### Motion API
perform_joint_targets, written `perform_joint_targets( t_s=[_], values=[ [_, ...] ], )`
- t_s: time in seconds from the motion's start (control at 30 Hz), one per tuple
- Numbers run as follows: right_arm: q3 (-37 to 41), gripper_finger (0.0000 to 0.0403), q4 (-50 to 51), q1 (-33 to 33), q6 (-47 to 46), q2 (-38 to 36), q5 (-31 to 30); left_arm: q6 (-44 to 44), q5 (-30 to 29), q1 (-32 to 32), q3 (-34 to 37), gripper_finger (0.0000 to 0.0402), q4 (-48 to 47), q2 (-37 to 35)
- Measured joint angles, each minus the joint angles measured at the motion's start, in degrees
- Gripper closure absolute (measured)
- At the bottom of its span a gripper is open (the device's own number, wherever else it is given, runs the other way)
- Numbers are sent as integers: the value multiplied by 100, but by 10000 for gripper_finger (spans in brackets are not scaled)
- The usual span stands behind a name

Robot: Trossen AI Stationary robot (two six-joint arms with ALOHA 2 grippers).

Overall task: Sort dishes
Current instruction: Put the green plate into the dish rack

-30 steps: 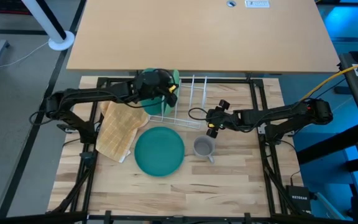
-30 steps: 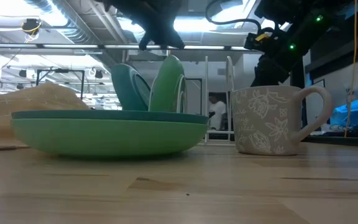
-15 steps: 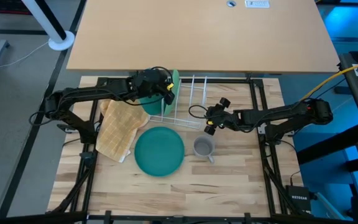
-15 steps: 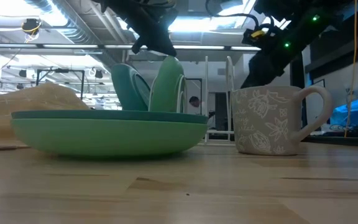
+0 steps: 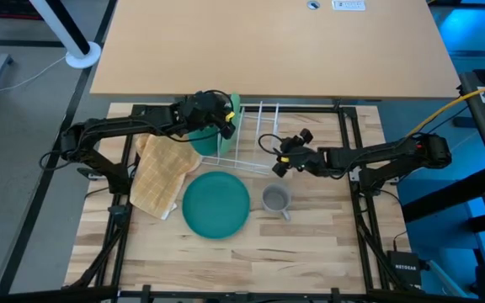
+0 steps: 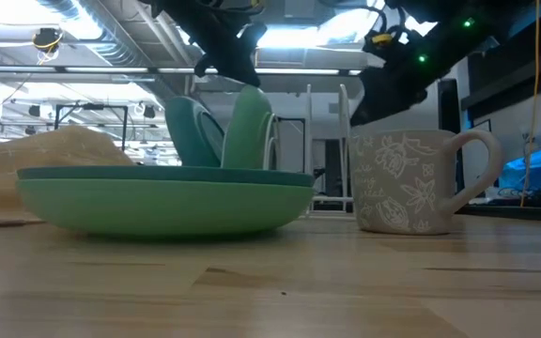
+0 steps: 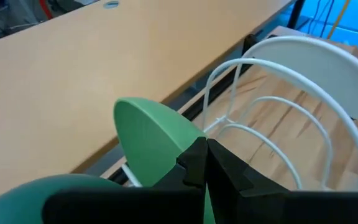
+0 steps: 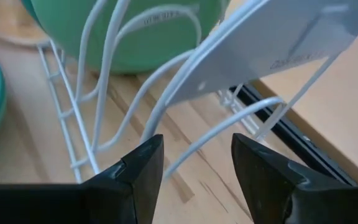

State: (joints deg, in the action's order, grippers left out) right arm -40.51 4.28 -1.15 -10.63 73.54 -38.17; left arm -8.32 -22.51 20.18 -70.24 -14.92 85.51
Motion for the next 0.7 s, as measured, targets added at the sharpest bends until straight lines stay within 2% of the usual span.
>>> perform_joint_targets(
  t_s=[0.2, 0.53, 0.7],
  values=[
    [-2, 207, -719, 0, 154, 0, 7, -19, -370, 0, -7, 401, -365, -60],
    [-19, 207, -2188, -2, 1394, -2, 324, -52, -384, 1, 5, 401, -434, -153],
    [-15, 207, -2032, 4, 1388, 0, 324, -64, -360, -9, 7, 401, -433, -155]
  ],
)
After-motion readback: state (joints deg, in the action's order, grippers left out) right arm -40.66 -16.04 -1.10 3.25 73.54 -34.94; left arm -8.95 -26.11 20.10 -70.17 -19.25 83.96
